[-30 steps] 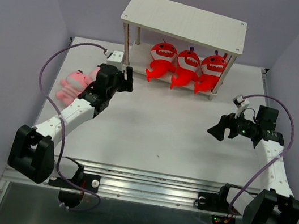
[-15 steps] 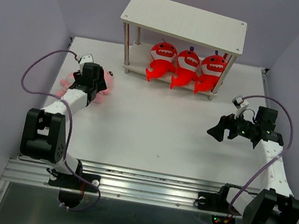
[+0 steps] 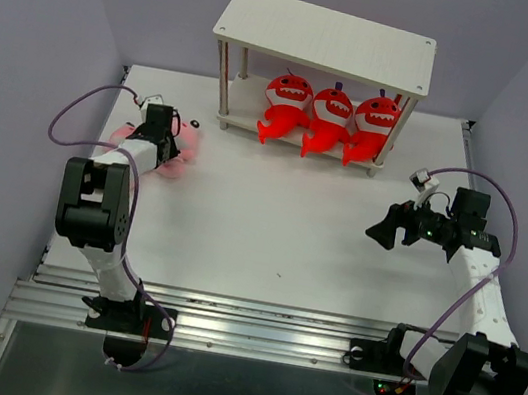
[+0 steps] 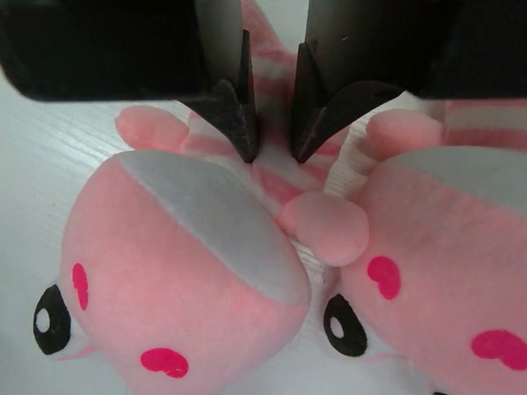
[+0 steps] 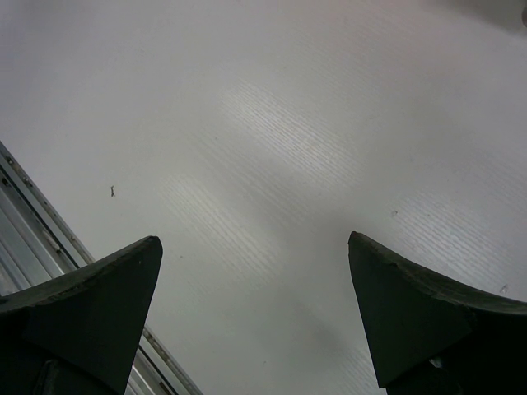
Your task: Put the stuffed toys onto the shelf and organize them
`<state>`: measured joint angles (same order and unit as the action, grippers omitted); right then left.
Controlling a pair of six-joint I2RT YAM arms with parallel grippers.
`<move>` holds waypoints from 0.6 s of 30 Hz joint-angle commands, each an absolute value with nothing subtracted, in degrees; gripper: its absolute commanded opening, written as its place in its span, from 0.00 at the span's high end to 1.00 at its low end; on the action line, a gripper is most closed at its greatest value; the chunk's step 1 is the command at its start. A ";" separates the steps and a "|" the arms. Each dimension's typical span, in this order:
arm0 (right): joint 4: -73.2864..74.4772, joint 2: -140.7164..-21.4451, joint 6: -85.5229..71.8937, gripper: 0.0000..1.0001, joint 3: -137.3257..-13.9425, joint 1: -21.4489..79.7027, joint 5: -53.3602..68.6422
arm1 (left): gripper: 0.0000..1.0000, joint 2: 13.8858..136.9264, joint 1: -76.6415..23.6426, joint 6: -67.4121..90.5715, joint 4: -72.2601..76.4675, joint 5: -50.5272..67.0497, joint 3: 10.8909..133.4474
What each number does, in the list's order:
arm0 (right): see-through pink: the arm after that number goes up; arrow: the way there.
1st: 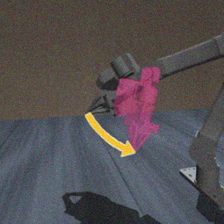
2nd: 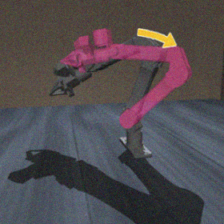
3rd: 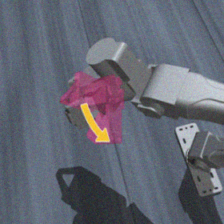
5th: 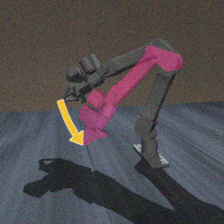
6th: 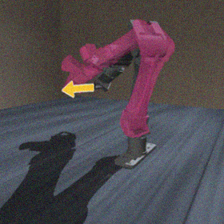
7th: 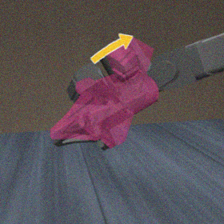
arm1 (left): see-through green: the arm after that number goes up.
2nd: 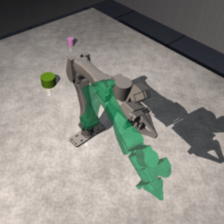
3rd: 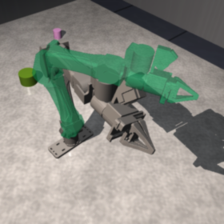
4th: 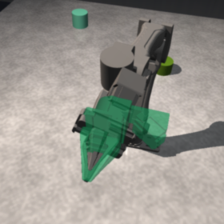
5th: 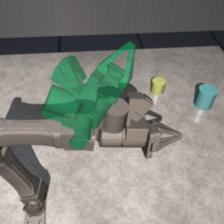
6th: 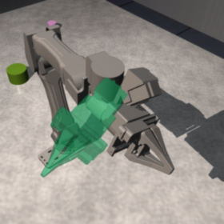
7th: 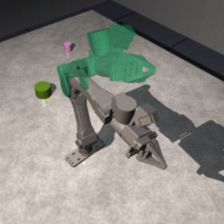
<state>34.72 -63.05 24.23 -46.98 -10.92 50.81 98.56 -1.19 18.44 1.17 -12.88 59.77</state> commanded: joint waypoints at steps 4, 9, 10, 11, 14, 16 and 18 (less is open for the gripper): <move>32.43 -62.05 25.05 0.00 -47.11 -11.34 51.42 | 1.00 100.72 -0.44 17.23 1.32 -4.40 59.50; 32.52 -61.61 25.22 0.00 -47.02 -11.34 51.85 | 1.00 98.27 -0.53 16.17 2.64 7.37 58.27; 32.69 -61.26 25.49 0.00 -46.93 -11.34 52.99 | 1.00 96.61 -0.53 16.43 2.90 10.69 57.58; 32.87 -61.09 26.53 0.00 -46.85 -11.34 53.69 | 1.00 95.55 -0.79 17.22 3.16 12.55 57.05; 35.76 -60.82 31.17 0.00 -47.28 -11.34 58.08 | 1.00 90.36 -1.93 18.01 3.51 18.18 54.15; 40.67 -61.43 34.44 0.00 -48.25 -11.34 61.78 | 1.00 87.55 -4.12 18.10 3.60 22.31 51.34; 48.63 -63.10 41.02 0.00 -50.44 -11.34 63.80 | 1.00 83.68 -6.49 18.11 3.34 25.47 49.58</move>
